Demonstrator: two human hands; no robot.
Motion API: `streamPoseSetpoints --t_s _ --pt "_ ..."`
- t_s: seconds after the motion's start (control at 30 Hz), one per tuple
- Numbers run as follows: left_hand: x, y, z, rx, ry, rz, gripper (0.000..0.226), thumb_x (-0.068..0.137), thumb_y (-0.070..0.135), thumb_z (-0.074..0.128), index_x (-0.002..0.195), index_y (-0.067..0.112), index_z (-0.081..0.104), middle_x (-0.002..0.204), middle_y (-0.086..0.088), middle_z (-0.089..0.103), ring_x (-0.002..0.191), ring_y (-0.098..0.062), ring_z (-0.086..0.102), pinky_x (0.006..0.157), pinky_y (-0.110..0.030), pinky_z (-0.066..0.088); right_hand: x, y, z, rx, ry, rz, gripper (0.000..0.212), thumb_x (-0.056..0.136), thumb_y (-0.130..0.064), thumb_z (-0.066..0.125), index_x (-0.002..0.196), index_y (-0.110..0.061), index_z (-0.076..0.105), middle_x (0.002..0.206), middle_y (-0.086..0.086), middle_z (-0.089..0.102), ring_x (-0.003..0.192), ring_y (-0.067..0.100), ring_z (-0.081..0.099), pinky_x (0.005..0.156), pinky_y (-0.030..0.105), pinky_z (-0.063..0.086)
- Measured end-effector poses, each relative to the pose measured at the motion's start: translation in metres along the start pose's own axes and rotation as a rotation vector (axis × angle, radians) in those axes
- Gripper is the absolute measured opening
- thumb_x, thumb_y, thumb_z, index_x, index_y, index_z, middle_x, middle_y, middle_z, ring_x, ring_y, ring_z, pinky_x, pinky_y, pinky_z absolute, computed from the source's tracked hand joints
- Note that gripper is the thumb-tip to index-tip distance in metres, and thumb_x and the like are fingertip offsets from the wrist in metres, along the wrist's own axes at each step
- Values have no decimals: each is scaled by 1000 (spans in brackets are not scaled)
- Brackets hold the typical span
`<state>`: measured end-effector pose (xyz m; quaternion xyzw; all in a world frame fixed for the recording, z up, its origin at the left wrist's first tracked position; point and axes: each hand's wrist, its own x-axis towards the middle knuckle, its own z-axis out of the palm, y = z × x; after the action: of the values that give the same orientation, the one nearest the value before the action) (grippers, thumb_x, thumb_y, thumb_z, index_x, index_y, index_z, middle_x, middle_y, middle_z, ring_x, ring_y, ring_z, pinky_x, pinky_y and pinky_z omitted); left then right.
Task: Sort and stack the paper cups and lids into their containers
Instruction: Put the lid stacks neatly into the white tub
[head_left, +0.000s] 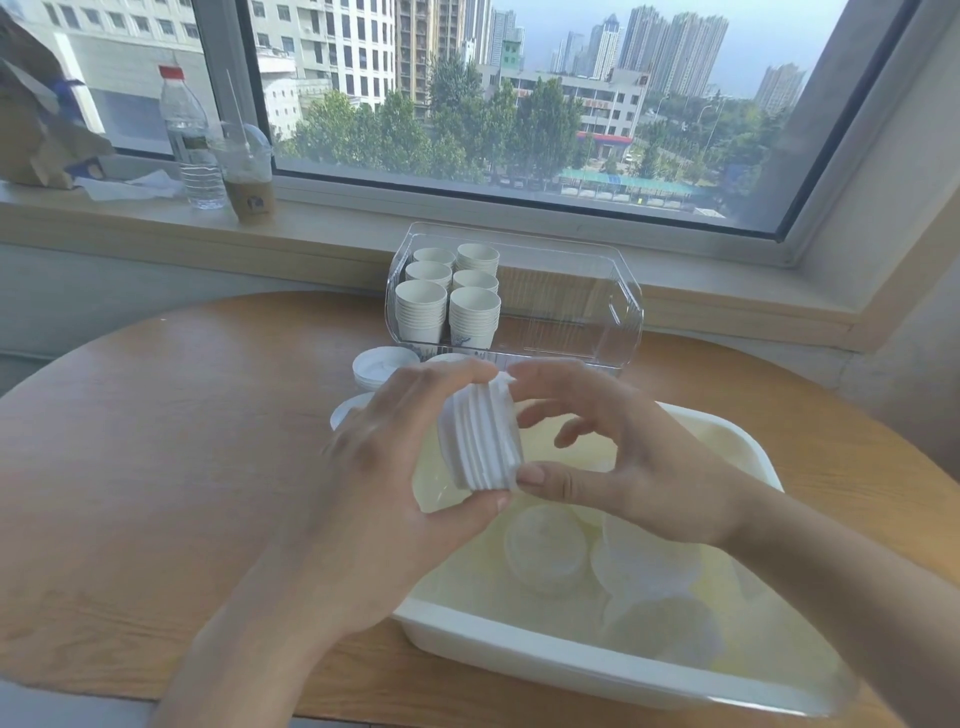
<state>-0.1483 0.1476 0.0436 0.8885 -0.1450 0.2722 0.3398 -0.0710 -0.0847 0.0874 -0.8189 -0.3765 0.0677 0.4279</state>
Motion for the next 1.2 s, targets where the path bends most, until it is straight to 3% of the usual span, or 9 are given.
streamPoseSetpoints --t_s 0.1,0.23,0.47,0.57,0.67,0.8,0.9,1.03,1.2 --pt "0 0 -1 2 -4 10 77 73 59 77 142 61 42 141 34 50 121 -6 56 91 -32 49 -2 0 -1 30 15 -8 72 84 -31 86 146 -32 50 139 -10 65 125 21 64 99 50 51" --pt "0 1 -3 3 -27 24 75 73 62 73 142 64 41 143 33 49 125 -15 58 95 -45 53 -3 0 -1 -9 -34 -31 66 86 -32 85 145 -33 54 141 -12 64 128 18 63 99 46 52" --pt "3 0 -2 -2 -33 77 76 75 69 72 144 63 40 144 33 48 127 -12 58 99 -47 53 -2 2 -2 66 -37 -18 66 84 -30 87 142 -29 56 139 -6 65 124 21 67 98 51 55" --pt "4 -1 0 14 -40 91 75 76 69 73 144 61 42 143 33 48 124 -13 60 99 -47 53 -1 3 -6 25 -64 -3 70 84 -36 86 146 -31 52 140 -8 65 125 18 67 100 46 55" --pt "5 -1 3 30 -43 98 74 76 64 75 143 60 43 142 33 48 121 -13 60 98 -44 51 -2 4 -17 -116 -80 40 68 87 -48 82 147 -37 52 138 -17 64 124 7 65 100 35 54" --pt "6 0 7 43 -31 92 72 77 66 73 142 60 43 139 35 48 117 -9 59 96 -36 46 -10 10 -36 -568 -90 112 53 89 -55 76 138 -42 61 120 -31 65 114 -9 60 94 20 50" --pt "5 -1 7 48 -29 85 72 76 68 71 142 60 43 139 37 47 117 -6 57 94 -32 43 -18 12 -45 -831 -253 196 51 93 -58 69 141 -47 56 126 -29 63 112 -5 56 101 26 47" --pt "5 -1 7 43 -30 58 73 74 68 72 141 63 42 139 37 48 115 -11 58 93 -34 44 -27 14 -47 -939 -372 233 51 94 -59 67 142 -49 53 137 -28 58 127 1 52 108 29 41" --pt "7 -1 6 30 -15 40 75 73 71 73 141 65 42 139 38 47 115 4 54 87 -31 48 -29 19 -48 -962 -351 227 36 98 -41 69 133 -45 63 115 -26 62 109 -1 55 101 28 45"
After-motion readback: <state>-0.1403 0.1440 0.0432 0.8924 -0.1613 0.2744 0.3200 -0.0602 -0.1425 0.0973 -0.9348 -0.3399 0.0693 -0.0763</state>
